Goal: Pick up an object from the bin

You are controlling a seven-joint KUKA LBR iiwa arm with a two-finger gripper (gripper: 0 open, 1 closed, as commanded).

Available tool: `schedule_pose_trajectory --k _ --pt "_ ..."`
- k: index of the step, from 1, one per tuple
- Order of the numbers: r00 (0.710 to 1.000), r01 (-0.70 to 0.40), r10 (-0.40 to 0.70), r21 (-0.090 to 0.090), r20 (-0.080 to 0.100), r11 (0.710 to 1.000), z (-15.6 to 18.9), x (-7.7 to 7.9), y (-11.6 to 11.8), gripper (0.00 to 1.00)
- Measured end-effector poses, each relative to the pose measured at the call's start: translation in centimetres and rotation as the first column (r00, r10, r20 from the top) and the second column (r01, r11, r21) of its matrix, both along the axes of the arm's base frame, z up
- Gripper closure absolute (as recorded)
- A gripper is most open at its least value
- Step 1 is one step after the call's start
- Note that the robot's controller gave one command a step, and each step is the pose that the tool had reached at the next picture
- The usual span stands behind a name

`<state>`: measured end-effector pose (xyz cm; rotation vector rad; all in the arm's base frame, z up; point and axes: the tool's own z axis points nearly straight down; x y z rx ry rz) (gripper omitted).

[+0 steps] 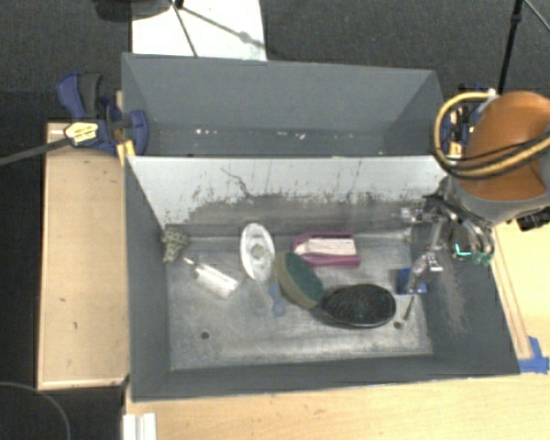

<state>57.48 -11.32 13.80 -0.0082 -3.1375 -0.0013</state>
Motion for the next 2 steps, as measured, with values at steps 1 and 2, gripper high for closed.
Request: schedule_pose_trajectory --k 1,2 --pt "0.996 0.087 -0.087 -0.001 0.002 0.996 -7.0 -7.14 -1.29 0.0" --pt "0.997 0.078 -0.078 0.001 0.005 0.997 -6.61 -6.8 -1.13 1.0"
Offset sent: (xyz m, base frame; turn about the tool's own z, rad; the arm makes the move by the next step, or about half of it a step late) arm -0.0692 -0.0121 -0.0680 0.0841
